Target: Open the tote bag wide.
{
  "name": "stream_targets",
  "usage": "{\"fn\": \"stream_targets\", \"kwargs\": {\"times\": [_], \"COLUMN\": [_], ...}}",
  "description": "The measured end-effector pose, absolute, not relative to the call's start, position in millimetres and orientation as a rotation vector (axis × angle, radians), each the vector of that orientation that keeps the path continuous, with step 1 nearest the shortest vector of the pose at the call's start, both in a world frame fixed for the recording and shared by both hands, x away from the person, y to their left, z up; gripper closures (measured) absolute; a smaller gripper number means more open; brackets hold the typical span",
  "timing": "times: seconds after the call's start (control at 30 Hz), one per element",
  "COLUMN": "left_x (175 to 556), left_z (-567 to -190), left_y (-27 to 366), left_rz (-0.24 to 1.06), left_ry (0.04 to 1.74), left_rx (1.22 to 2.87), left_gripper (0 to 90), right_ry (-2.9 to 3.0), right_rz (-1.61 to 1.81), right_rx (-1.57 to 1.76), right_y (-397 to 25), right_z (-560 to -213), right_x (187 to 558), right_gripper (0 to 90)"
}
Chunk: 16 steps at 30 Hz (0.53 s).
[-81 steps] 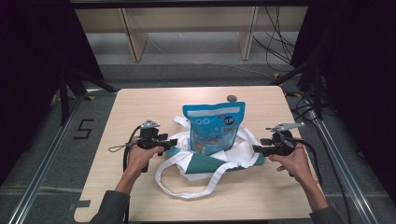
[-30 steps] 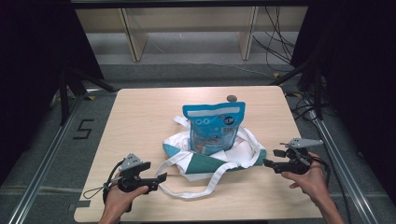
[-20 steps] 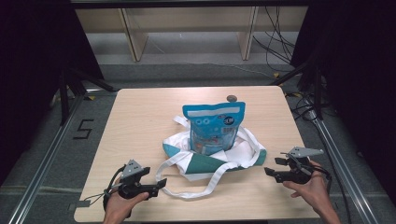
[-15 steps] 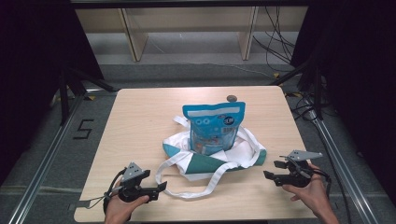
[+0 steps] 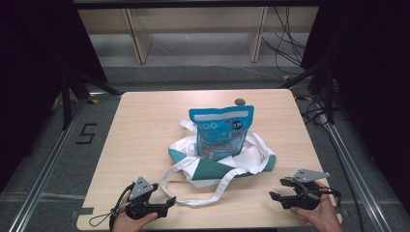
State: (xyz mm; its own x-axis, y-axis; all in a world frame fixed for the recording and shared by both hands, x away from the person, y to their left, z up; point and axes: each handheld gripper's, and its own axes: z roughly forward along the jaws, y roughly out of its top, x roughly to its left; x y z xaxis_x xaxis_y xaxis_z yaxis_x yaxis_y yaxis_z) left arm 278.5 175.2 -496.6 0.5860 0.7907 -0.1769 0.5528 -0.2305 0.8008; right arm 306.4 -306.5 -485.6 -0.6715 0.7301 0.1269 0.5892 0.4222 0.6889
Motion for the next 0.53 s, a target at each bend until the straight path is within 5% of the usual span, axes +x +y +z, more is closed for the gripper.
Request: {"fn": "stream_targets", "kwargs": {"times": [0.53], "left_x": [282.5], "left_z": [-499.7], "left_y": [181.5], "left_rz": [0.354], "left_ry": [1.11], "left_rx": [1.971], "left_gripper": [17.1], "right_ry": [2.517], "right_rz": [1.045], "right_rx": [1.242], "right_y": [-312.8], "right_z": [-496.9], "right_x": [299.2], "right_gripper": [32.4]}}
